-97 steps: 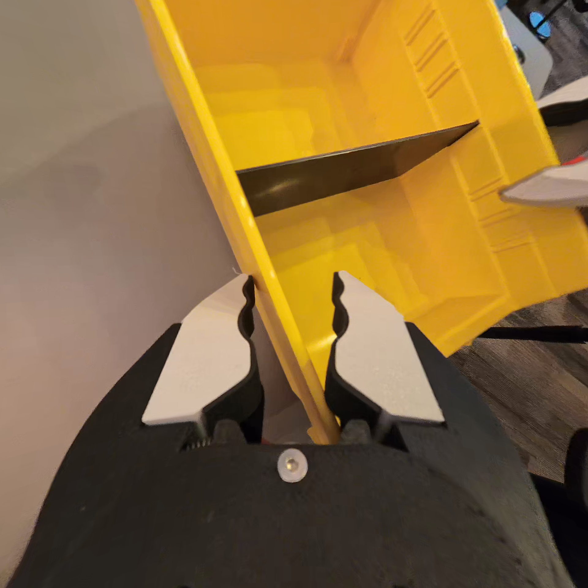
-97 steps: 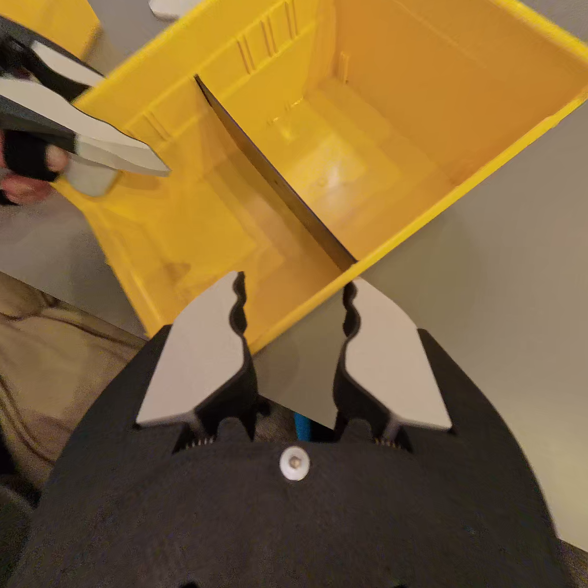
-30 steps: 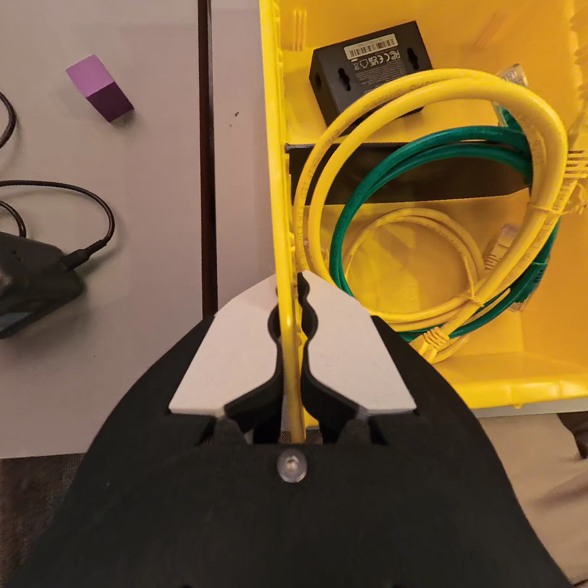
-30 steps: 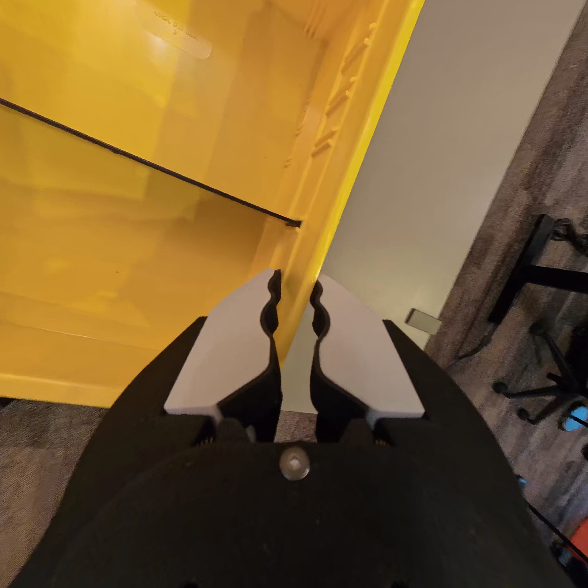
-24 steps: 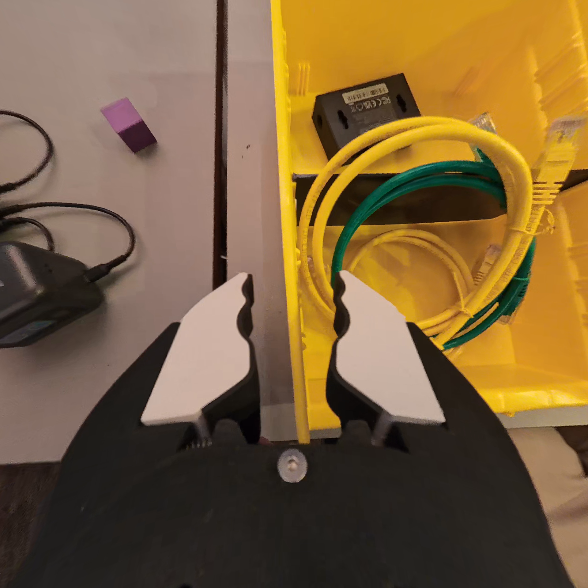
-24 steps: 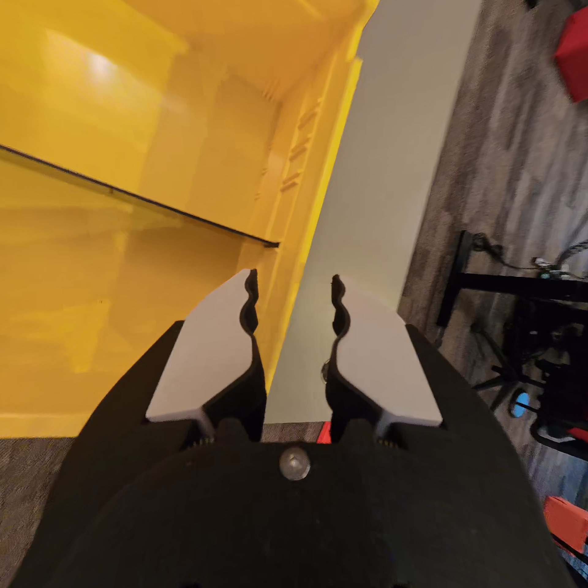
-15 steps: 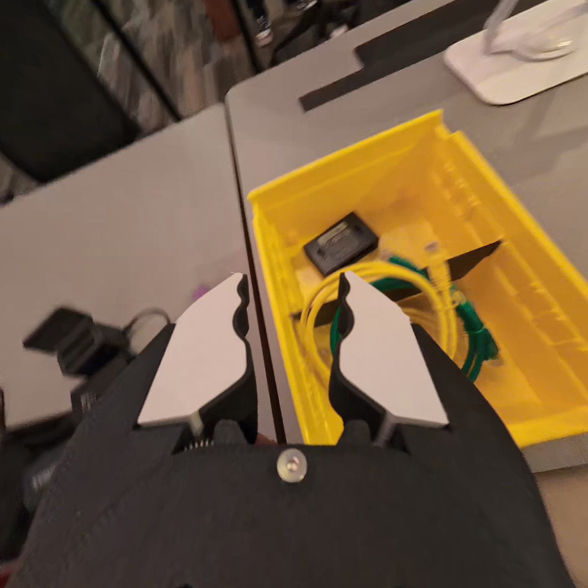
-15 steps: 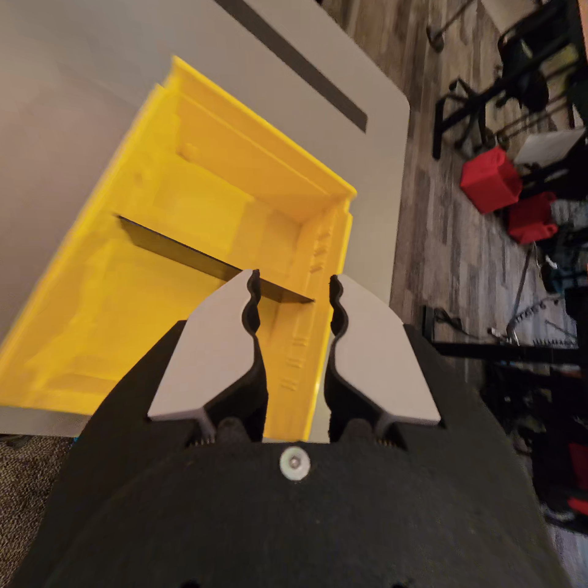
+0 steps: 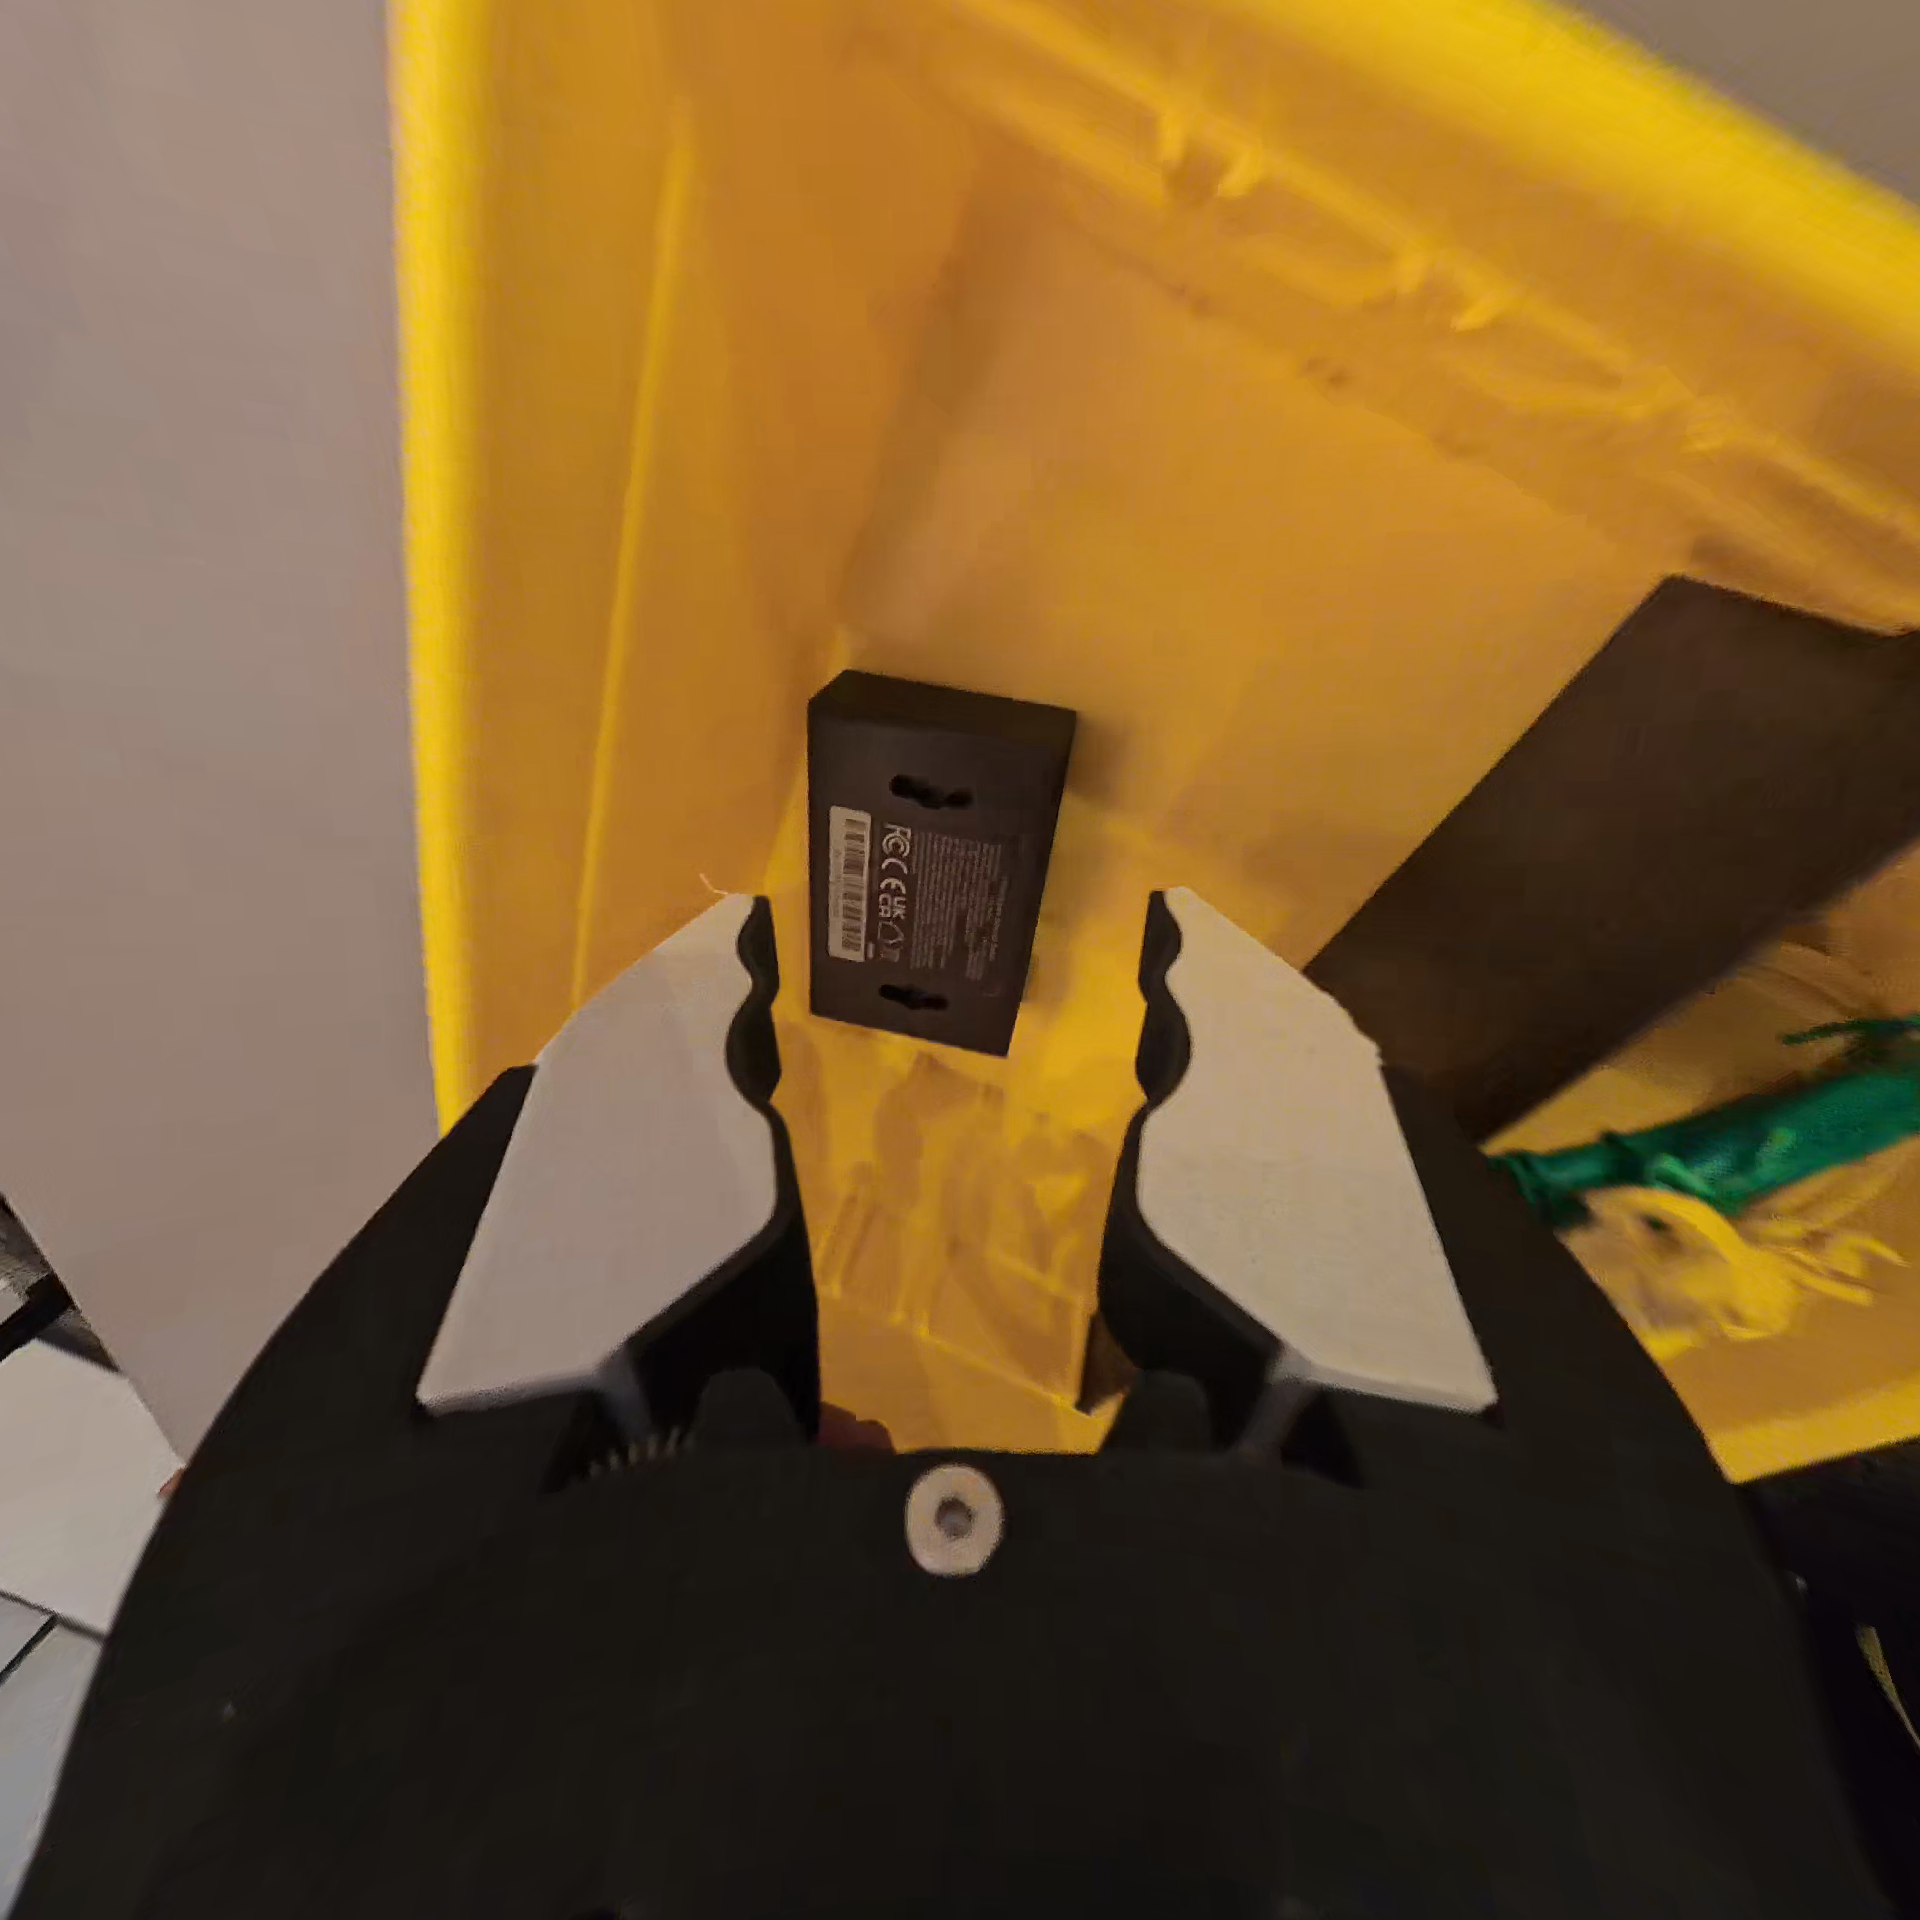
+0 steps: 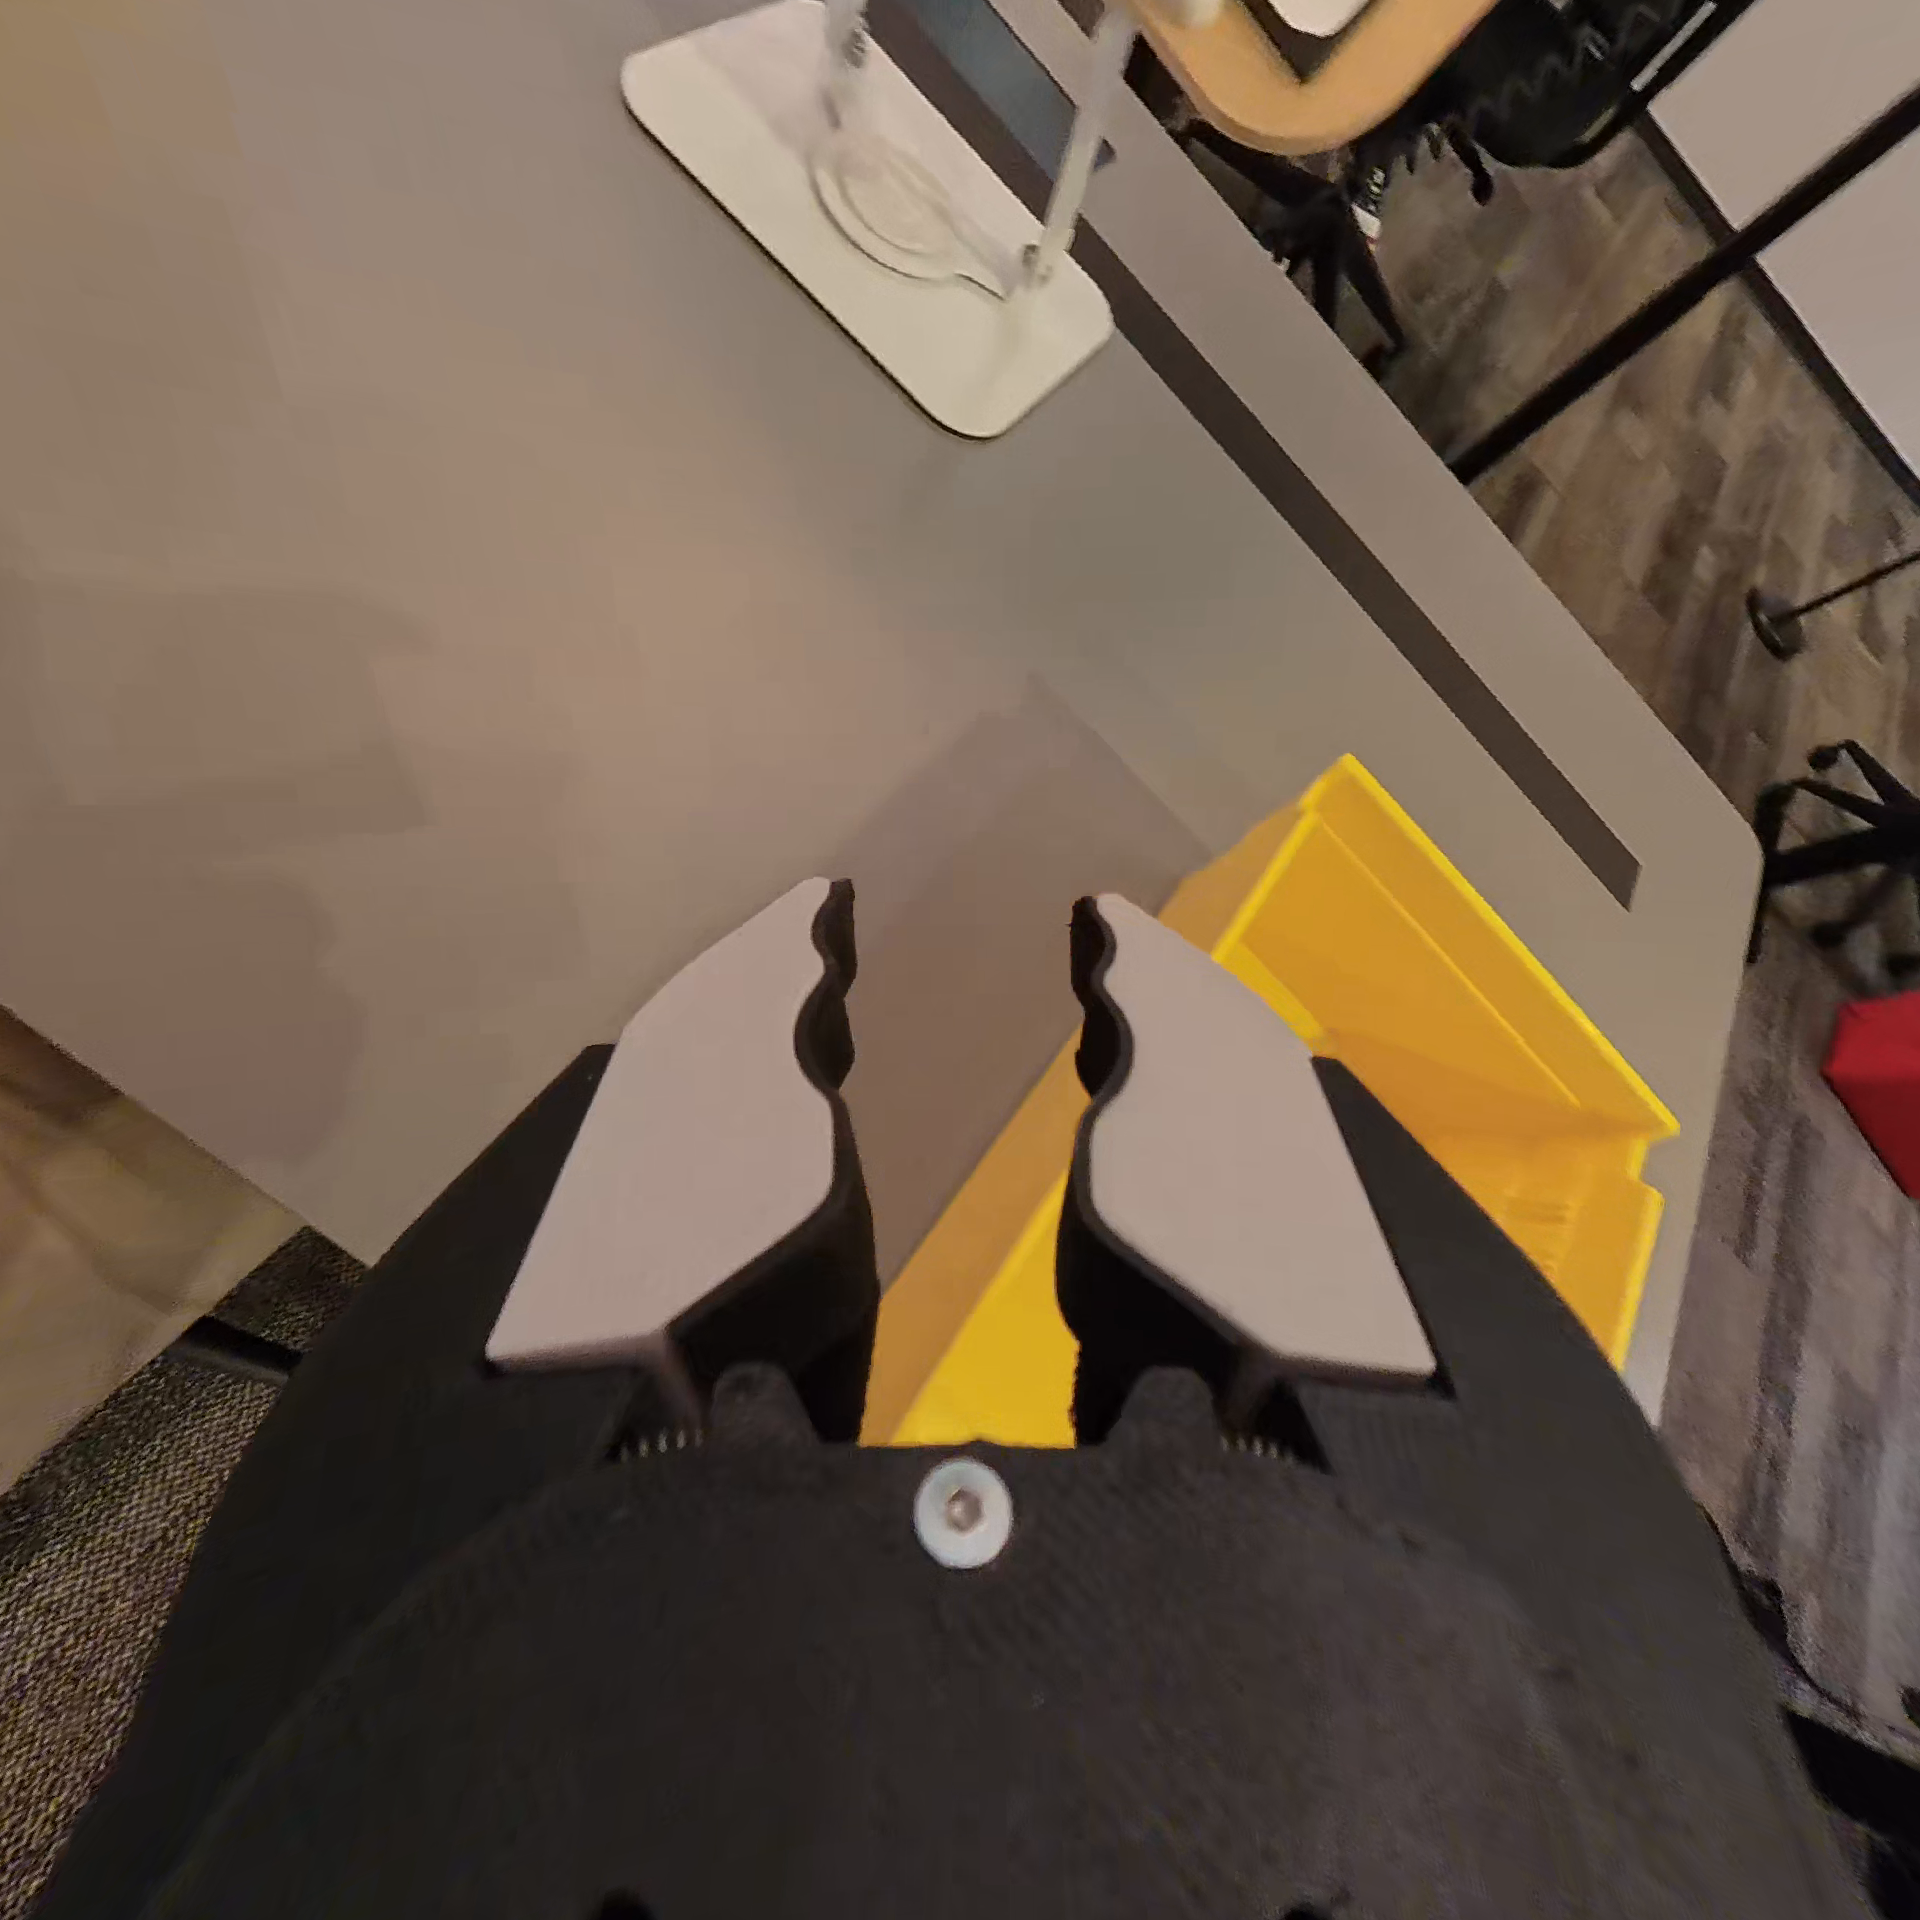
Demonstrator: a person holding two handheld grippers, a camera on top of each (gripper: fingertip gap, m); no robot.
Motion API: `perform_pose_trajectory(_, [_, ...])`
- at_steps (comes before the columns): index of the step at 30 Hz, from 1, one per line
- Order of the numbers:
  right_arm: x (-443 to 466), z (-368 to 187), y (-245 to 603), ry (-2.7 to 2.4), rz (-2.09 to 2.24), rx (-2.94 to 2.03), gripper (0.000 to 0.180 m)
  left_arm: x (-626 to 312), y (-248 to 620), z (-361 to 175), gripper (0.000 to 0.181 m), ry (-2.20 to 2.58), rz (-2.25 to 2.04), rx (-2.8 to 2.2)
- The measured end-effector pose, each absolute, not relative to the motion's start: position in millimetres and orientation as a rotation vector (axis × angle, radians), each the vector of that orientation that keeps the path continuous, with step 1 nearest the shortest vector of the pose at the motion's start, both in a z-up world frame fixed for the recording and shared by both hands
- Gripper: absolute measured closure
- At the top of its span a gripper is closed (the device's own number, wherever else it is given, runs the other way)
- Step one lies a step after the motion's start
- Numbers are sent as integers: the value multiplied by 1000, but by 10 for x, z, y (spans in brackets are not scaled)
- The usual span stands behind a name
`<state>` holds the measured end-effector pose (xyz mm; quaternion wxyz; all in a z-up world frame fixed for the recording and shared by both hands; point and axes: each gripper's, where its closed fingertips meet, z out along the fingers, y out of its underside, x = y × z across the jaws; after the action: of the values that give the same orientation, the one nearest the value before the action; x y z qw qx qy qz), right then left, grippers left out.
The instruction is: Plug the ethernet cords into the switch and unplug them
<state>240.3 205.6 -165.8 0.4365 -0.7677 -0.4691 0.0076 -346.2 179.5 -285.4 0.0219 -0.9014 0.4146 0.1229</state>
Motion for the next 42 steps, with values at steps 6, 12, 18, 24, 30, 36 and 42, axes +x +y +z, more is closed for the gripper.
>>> perform_pose_trajectory(6, [2249,-1698,1908,-1224,76,-1872,140,-3655,1816,-3205,113,1340,430,-2907])
perform_pose_trajectory(12, [2128,-1695,1838,-1244,112,-1849,141,-3733,1818,-3322,121,1346,396,-2935])
perform_pose_trajectory(18, [1805,-1611,1765,-1299,163,-1763,137,-3609,1939,-2931,121,1185,273,-2788])
perform_pose_trajectory(24, [1120,-1387,1601,-1384,293,-1536,119,-2847,2041,-1917,121,919,-209,-2454])
perform_pose_trajectory(30, [320,-1216,1364,-1487,382,-1232,85,-1497,1721,-1045,122,836,-876,-2030])
perform_pose_trajectory(36, [-208,-1114,1172,-1524,341,-966,64,-619,1345,-1024,122,879,-1273,-1899])
perform_pose_trajectory(42, [-379,-1358,1136,-1644,216,-889,51,-135,1166,-1274,122,992,-1394,-1939])
